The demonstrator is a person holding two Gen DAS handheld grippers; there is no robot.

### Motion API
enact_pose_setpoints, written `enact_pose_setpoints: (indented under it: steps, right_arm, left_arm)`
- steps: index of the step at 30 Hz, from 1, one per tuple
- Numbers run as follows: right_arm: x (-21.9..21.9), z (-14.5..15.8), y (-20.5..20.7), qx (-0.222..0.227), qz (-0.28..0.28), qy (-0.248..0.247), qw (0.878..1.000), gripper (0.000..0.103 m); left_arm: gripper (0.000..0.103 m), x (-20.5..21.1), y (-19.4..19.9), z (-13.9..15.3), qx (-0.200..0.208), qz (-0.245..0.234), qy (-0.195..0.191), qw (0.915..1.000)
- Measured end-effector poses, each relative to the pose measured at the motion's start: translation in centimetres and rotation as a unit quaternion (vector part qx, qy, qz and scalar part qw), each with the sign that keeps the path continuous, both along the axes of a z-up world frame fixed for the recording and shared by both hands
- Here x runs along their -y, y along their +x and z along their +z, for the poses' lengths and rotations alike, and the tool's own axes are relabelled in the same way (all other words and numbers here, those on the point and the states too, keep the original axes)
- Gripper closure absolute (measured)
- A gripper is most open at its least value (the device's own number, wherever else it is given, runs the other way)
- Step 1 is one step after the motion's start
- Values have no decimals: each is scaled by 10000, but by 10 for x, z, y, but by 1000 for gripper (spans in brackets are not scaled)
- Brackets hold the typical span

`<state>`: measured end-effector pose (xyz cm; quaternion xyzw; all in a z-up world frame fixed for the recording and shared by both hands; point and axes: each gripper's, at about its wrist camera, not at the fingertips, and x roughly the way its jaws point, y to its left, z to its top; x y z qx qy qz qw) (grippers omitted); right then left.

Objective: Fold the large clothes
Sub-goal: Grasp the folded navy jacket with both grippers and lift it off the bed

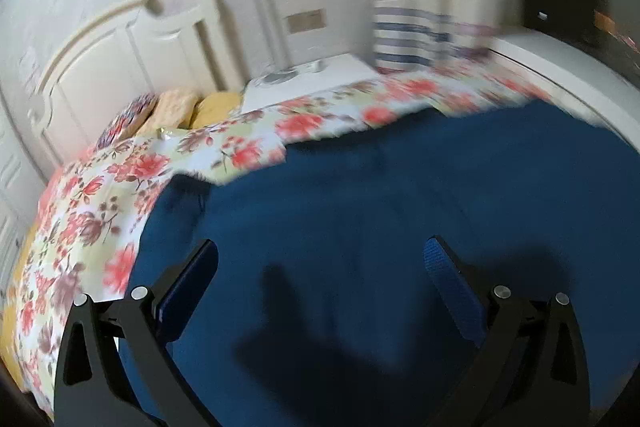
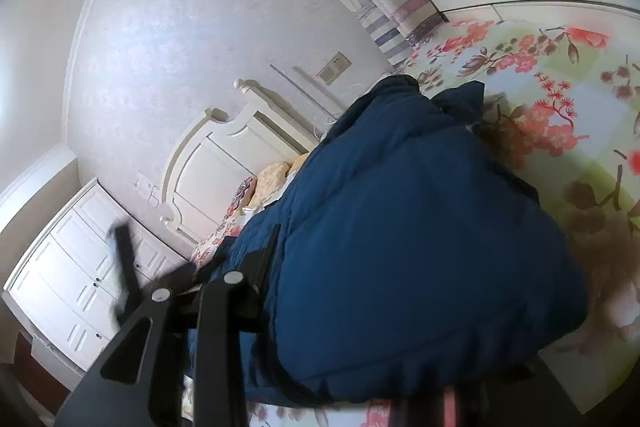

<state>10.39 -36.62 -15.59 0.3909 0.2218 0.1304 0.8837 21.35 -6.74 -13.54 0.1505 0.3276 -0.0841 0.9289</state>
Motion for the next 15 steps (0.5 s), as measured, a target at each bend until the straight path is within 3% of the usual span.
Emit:
enact_pose_setpoints:
  steps: [2, 4, 5, 7, 10, 13, 14, 15]
  right_arm:
    - [-2, 3, 2, -31, -7, -40, 10000, 70]
    - [-7, 10, 6, -50, -51, -228, 9997, 70]
    - [-11, 15, 7, -29, -73, -319, 9995, 70]
    - [-21, 29, 8, -5, -154, -646, 9978, 70]
    - [-58, 65, 7, 242, -195, -1608, 9865, 70]
    - [-118, 105, 7, 704, -110, -2931, 9534, 70]
    - [-142, 115, 8, 866, -44, -3395, 9366, 70]
    - [-174, 124, 9, 1040, 60, -3978, 9115, 70]
  left_arm:
    - [4, 4, -35, -25, -22, -173, 320, 9993]
    - [4, 1, -69, -40, 505, -153, 461, 9975]
    - [4, -1, -77, -42, 556, -158, 465, 9972]
    - [4, -10, -84, -42, 344, -218, 244, 9989]
    - [4, -27, -81, -43, -266, -593, -143, 9978]
    - [5, -56, -89, -32, -624, -1360, -625, 9868]
    - [5, -69, -90, -26, -712, -1534, -902, 9815]
    - [4, -91, -90, -15, -732, -1577, -1342, 9756]
